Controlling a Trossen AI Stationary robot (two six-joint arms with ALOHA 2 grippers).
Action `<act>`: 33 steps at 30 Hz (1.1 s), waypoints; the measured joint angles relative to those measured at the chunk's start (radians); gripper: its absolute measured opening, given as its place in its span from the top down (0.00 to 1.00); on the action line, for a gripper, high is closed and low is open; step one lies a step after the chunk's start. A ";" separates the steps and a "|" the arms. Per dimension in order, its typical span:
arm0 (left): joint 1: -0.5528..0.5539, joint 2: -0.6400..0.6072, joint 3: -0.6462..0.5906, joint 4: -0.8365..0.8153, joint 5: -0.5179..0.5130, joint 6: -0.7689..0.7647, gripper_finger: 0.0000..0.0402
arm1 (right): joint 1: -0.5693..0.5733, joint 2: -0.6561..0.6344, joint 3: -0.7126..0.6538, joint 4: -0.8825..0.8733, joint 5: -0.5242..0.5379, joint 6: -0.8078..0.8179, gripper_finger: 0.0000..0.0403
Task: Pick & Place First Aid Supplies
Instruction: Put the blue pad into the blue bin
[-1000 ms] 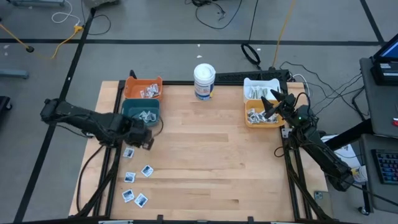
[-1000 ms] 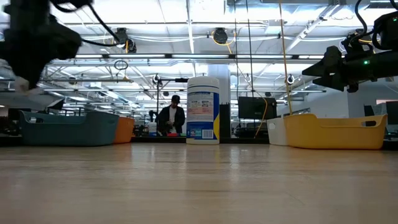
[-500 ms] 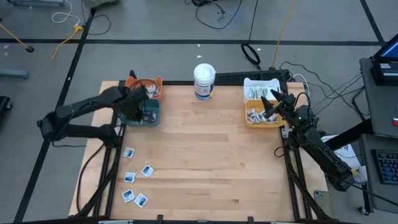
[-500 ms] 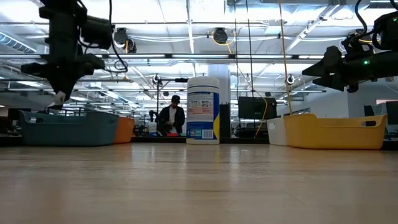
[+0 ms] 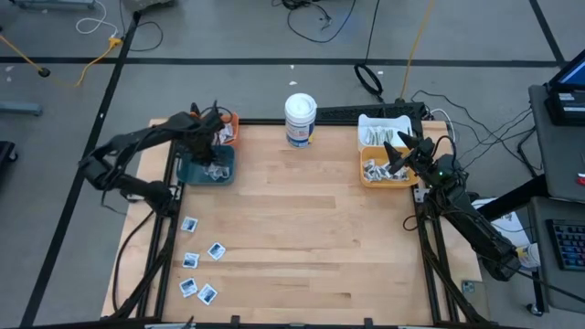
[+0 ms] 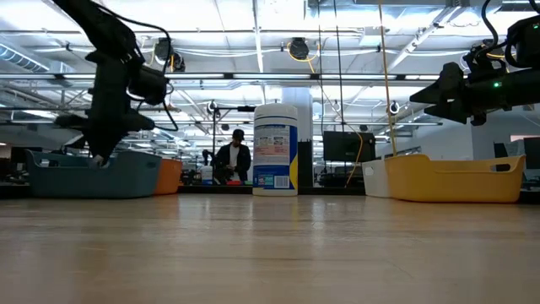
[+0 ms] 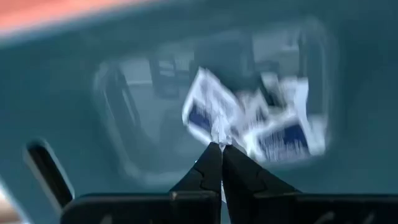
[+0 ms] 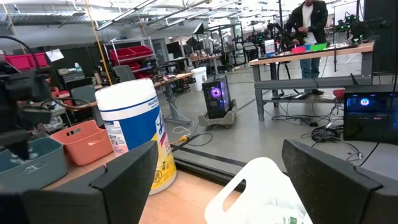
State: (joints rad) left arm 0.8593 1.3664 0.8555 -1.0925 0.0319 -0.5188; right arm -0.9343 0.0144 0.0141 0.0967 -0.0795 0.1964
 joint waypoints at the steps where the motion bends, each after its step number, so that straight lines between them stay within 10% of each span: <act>1: 0.006 0.012 0.000 0.016 -0.012 0.001 0.99 | 0.000 0.000 0.000 0.000 0.000 0.000 0.16; 12: 0.039 0.052 -0.001 0.061 -0.003 -0.018 0.97 | 0.000 0.000 0.000 0.000 0.000 0.000 0.16; 25: 0.037 0.035 -0.001 0.037 0.060 -0.053 0.56 | 0.000 0.000 0.000 0.000 0.000 0.000 0.16; 33: -0.066 -0.090 0.000 -0.030 0.081 -0.201 0.50 | 0.000 0.000 0.000 0.000 0.000 0.000 0.16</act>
State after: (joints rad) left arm 0.7932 1.2768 0.8558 -1.1222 0.1128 -0.7193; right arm -0.9341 0.0144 0.0142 0.0967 -0.0795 0.1963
